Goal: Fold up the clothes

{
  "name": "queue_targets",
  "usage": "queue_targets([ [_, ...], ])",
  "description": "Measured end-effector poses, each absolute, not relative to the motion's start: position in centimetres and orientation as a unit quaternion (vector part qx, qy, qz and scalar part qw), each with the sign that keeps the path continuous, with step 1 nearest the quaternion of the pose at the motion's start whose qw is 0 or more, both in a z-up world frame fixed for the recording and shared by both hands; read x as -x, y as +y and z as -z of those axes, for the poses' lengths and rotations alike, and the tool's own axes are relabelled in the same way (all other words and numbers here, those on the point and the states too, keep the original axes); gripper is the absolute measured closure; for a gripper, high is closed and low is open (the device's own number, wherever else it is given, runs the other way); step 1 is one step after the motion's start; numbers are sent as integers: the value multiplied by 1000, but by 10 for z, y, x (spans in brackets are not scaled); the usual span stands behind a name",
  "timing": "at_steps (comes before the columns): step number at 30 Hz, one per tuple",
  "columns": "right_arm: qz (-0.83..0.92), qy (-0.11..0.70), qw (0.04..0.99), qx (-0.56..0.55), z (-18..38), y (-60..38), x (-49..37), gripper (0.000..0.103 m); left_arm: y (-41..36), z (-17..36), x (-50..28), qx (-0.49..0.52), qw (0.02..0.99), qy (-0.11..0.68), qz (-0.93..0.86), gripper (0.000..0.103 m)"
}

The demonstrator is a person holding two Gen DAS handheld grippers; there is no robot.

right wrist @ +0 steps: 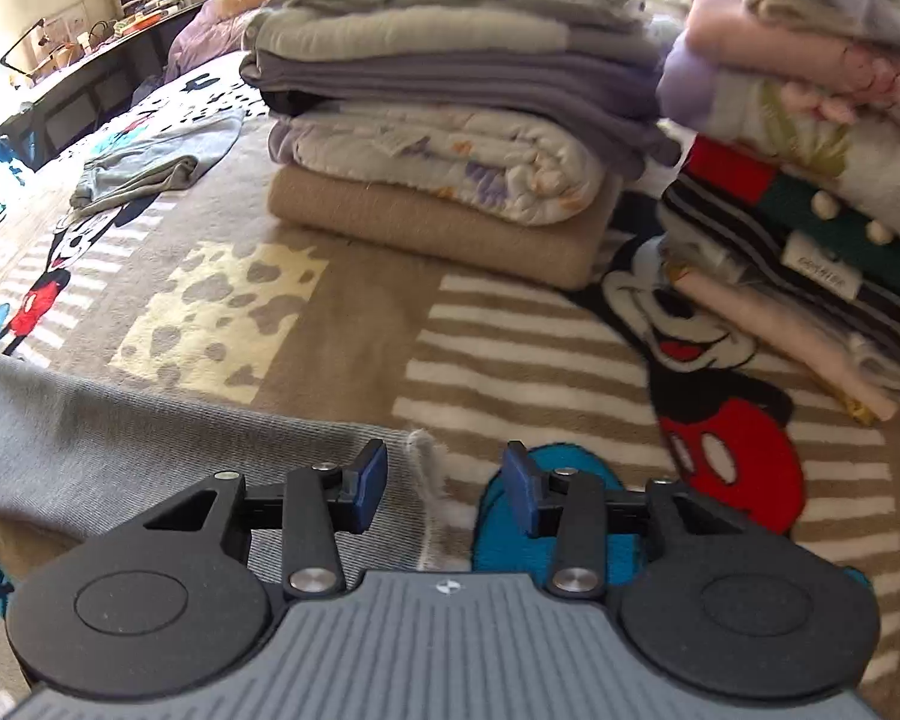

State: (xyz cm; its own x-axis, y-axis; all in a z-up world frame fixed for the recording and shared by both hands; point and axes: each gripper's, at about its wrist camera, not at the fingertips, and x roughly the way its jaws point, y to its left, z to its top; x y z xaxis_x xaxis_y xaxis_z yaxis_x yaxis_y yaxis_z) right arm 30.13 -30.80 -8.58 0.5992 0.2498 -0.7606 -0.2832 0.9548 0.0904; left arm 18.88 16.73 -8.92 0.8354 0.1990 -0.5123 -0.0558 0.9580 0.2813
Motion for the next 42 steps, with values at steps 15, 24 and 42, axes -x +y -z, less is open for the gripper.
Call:
queue_targets([
  [15, -306, 343, 888, 31, 95, -163, -227, 57, 211, 98, -169, 131, 954, 268, -17, 83],
  [24, -333, 311, 886, 85, 118, -107, -189, 57, 203, 107, -147, 66, 968, 237, 54, 98],
  [42, -251, 266, 930, 49, 106, -130, -178, 52, 220, 99, -150, 153, 968, 196, -30, 78],
])
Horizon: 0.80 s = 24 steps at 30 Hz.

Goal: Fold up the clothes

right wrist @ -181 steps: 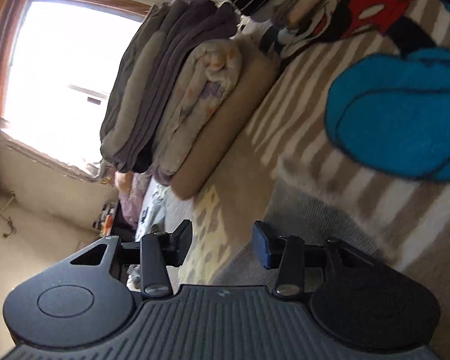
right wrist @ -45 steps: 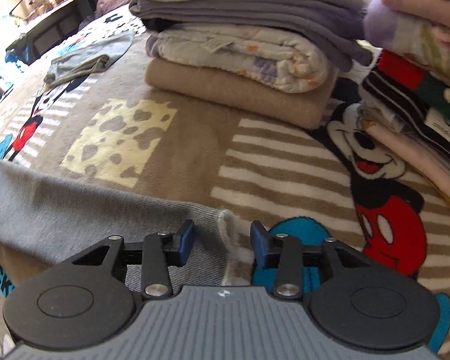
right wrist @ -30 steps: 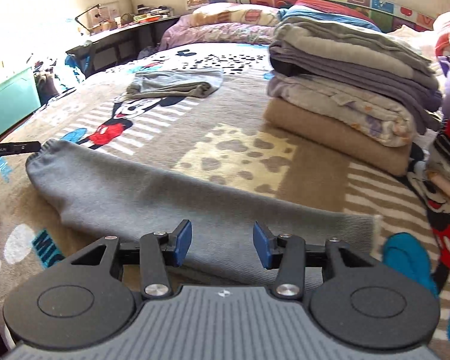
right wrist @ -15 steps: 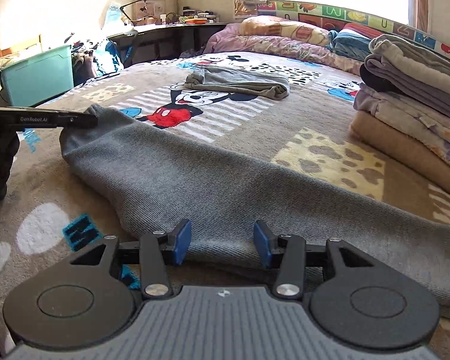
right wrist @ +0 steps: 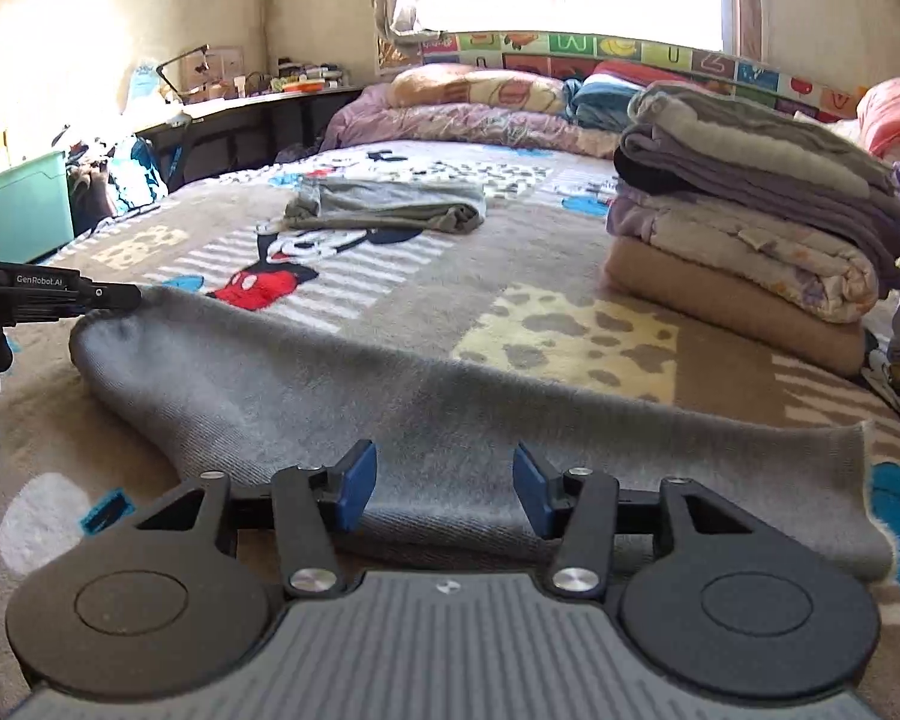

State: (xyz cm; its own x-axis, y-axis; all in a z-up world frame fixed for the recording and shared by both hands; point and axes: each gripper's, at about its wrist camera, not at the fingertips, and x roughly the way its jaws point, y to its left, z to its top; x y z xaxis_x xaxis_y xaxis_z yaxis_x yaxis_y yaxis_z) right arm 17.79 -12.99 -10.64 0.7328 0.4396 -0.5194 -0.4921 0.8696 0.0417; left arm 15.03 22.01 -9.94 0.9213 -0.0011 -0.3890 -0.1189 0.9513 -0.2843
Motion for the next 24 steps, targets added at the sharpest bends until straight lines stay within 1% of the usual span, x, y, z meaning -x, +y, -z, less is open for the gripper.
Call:
queue_targets([
  [2, -265, 239, 932, 57, 97, -124, -165, 52, 218, 91, -139, 151, 974, 169, -2, 78],
  [4, -293, 222, 927, 78, 93, -110, -152, 55, 209, 89, -137, 145, 973, 167, 63, 78],
  [5, -309, 218, 921, 93, 93, -100, -147, 57, 201, 91, -140, 129, 973, 175, 74, 78],
  [7, -330, 229, 908, 114, 99, -78, -144, 65, 187, 98, -150, 100, 971, 203, 71, 78],
  [10, -319, 257, 908, 86, 111, -62, -160, 65, 187, 119, -175, 88, 959, 269, 29, 78],
  [11, -314, 274, 905, 83, 116, -57, -167, 65, 190, 126, -182, 89, 955, 284, 18, 81],
  [12, -308, 278, 907, 77, 119, -55, -173, 64, 192, 128, -187, 91, 954, 286, 14, 81],
  [13, -302, 281, 908, 71, 123, -53, -178, 60, 191, 129, -189, 87, 954, 287, 8, 84],
  [14, -297, 284, 909, 65, 127, -51, -184, 58, 189, 129, -191, 80, 954, 289, 1, 85],
  [15, -293, 287, 910, 64, 127, -50, -186, 55, 187, 130, -192, 72, 954, 290, -4, 85],
  [18, -288, 296, 909, 63, 126, -51, -189, 50, 183, 131, -192, 56, 954, 293, -10, 86],
  [20, -288, 295, 909, 59, 121, -55, -185, 49, 184, 129, -190, 61, 955, 290, -7, 85],
  [24, -304, 248, 918, 57, 101, -78, -152, 50, 178, 117, -181, 49, 962, 268, -2, 85],
])
